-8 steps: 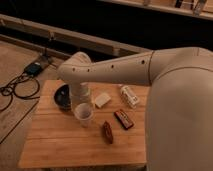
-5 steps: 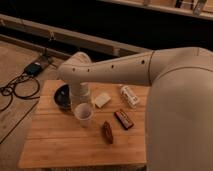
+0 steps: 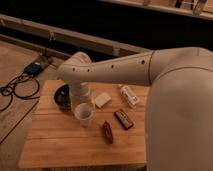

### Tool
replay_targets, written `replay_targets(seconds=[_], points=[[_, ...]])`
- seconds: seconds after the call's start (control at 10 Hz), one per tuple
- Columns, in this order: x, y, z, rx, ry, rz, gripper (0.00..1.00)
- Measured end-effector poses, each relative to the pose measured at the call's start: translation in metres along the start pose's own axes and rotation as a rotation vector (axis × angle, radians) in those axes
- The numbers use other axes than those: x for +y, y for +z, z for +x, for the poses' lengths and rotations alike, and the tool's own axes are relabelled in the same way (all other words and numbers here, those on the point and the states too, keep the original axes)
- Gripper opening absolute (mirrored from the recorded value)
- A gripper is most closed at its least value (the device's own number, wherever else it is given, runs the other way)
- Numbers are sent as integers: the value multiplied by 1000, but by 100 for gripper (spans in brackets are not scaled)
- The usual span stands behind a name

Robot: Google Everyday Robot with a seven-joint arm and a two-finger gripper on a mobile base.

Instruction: Place the ceramic cup in the ceramic bowl

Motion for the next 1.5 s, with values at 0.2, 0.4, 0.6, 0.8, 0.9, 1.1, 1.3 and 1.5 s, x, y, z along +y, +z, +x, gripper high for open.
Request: replay_targets(seconds=[0.2,0.4,0.6,0.8,0.9,1.1,1.3,1.5], points=[[0,0,0,0,0,0,65],[0,0,0,0,0,0,65],[0,0,0,0,0,0,65],[0,0,0,0,0,0,65],[0,0,0,0,0,0,65],[0,0,0,0,0,0,65],[0,1,0,2,1,-1,65],[-16,23,-11,28,30,7,65]])
